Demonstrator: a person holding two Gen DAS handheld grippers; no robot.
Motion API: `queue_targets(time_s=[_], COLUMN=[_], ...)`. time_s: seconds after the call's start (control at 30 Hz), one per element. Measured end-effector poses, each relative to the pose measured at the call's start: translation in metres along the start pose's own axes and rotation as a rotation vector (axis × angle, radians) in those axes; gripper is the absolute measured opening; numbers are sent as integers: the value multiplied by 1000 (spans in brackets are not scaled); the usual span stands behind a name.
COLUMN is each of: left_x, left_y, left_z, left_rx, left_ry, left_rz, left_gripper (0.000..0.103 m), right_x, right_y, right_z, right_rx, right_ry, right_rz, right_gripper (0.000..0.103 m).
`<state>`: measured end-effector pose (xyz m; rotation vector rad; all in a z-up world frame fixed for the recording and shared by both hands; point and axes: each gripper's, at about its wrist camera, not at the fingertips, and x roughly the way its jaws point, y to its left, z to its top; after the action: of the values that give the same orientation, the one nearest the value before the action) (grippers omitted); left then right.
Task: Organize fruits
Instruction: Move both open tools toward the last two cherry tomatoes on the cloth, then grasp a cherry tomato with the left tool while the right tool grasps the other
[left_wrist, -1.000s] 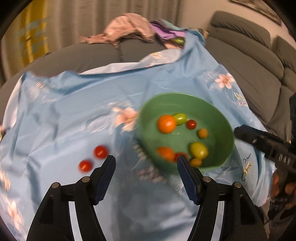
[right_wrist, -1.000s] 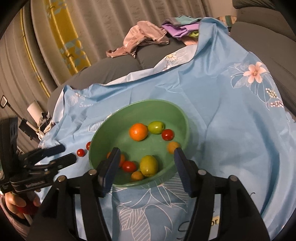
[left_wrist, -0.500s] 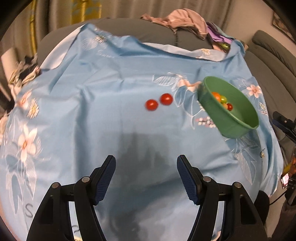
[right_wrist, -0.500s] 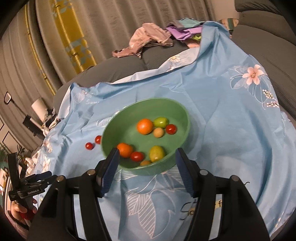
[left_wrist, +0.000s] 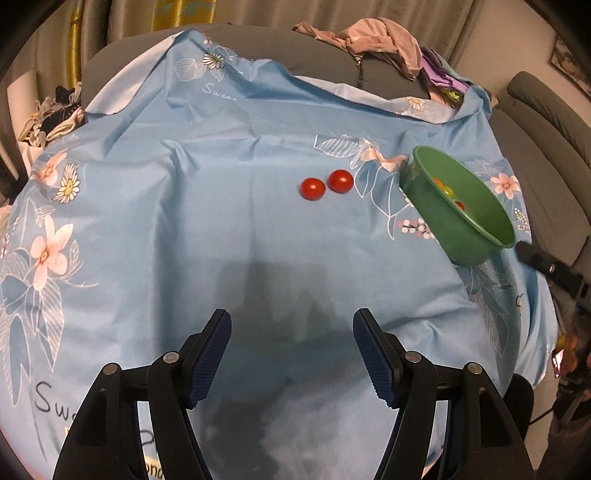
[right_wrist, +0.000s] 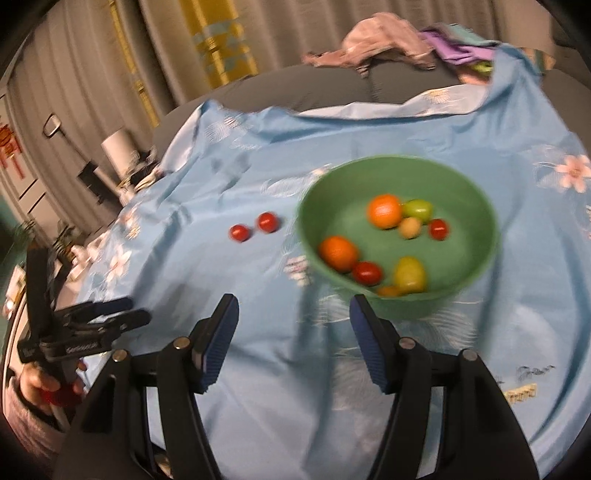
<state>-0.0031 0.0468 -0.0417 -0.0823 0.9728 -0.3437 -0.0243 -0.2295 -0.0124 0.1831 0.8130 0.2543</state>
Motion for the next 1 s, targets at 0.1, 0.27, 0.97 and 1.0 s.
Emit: queue_targets(time_s=[0.1,0.27,0.97,1.0], left_x=[8,29,137,137], left_y=[-2,-8,-26,-24], left_z=[12,43,107,108], left_rx=[16,57,194,191], left_ry=[-8,-8,68,66], left_rz=[6,-4,47,44], left_gripper=[68,68,29,29], right_x=[17,38,83,84], right_y=[13,26,33,34], right_z=[2,5,28,29], right_rx=[-27,-44,-114,-118], right_ry=[15,31,72,72], right_rz=[37,74,92,97], right_gripper=[62,62,63,63])
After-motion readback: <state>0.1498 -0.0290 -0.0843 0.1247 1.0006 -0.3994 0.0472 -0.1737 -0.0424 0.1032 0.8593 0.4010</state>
